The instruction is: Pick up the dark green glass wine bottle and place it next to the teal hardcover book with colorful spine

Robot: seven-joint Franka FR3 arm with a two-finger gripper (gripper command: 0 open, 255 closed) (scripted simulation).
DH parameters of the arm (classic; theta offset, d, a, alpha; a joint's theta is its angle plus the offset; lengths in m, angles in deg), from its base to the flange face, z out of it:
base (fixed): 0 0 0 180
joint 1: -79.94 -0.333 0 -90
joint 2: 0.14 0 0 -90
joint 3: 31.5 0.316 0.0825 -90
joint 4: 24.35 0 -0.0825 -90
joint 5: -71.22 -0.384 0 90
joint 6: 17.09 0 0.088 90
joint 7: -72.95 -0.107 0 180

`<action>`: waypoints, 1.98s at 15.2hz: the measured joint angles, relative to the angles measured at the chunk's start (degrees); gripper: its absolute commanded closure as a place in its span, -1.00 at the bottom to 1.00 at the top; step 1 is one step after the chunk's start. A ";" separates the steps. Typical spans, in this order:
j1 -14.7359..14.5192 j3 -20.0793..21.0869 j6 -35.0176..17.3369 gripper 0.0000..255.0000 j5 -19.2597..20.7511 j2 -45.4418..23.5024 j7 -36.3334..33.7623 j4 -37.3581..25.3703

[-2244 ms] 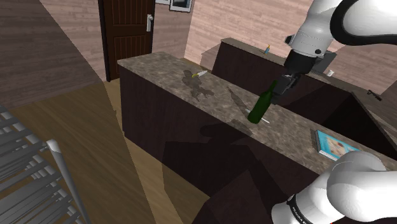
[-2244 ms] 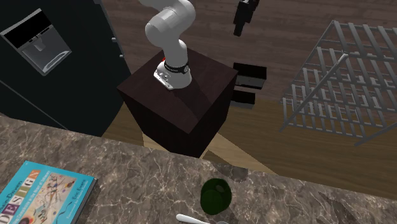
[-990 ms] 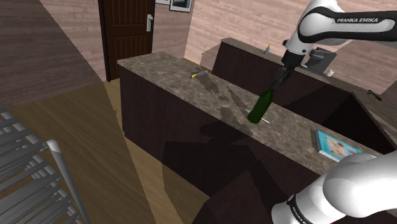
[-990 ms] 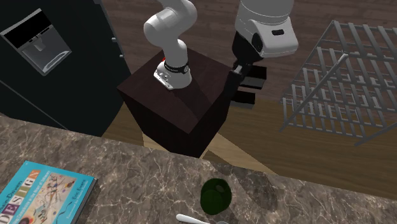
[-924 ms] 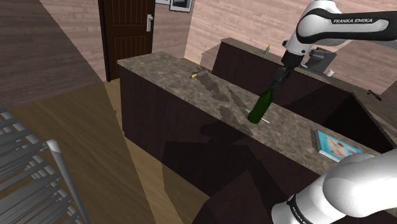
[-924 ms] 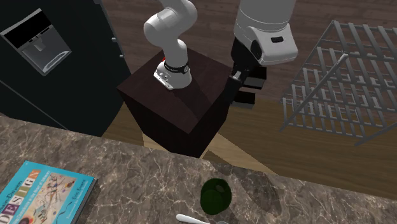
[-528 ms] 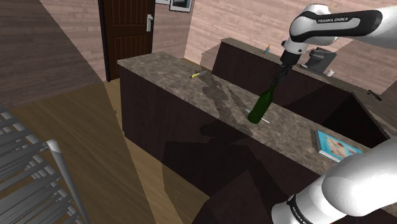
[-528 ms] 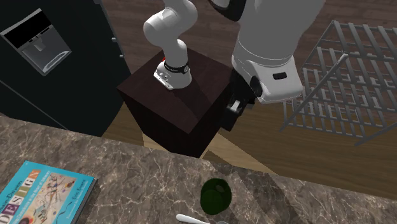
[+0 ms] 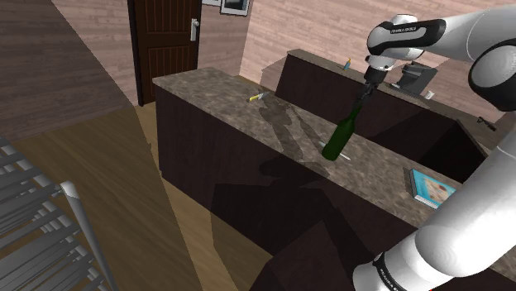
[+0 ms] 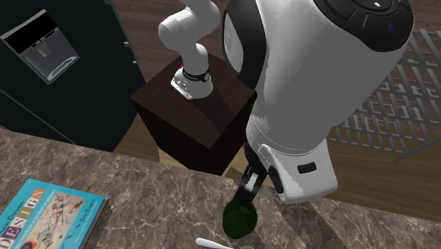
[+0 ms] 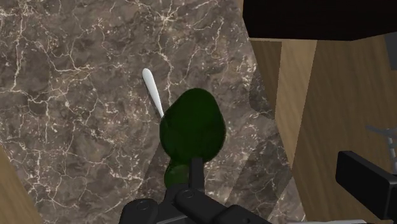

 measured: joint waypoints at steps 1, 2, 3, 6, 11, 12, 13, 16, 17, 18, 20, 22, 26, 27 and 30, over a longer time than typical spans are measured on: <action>0.77 -0.31 0.57 -1.00 -0.88 -1.88 1.14 -2.25; 1.73 -0.61 0.93 -1.00 -1.95 -4.12 2.38 -4.68; 2.78 -0.77 1.66 -1.00 -3.18 -6.82 3.52 -7.86; 4.35 -0.88 1.63 -1.00 -4.78 -10.28 5.15 -10.97; 4.47 -0.79 -2.00 -1.00 -5.13 -10.90 5.52 -7.91; 4.48 -0.74 -2.47 -1.00 -5.22 -11.10 5.52 -7.61; 4.49 -0.74 -2.73 -1.00 -5.24 -11.13 5.56 -7.38; 4.49 -0.74 -2.95 -1.00 -5.26 -11.14 5.58 -7.18; 4.49 -0.74 -2.97 -1.00 -5.26 -11.13 5.58 -7.17; 4.49 -0.74 -2.98 -1.00 -5.26 -11.13 5.58 -7.16; 4.49 -0.74 -2.98 1.00 -5.26 -11.13 5.58 -7.16; 4.49 -0.74 -2.98 1.00 -5.26 -11.12 5.59 -7.17; 4.49 -0.74 -2.98 1.00 -5.26 -11.12 5.59 -7.18; 4.49 -0.74 -2.98 1.00 -5.26 -11.13 5.59 -7.18; 4.53 -0.76 -2.61 1.00 -5.25 -11.12 5.61 -7.52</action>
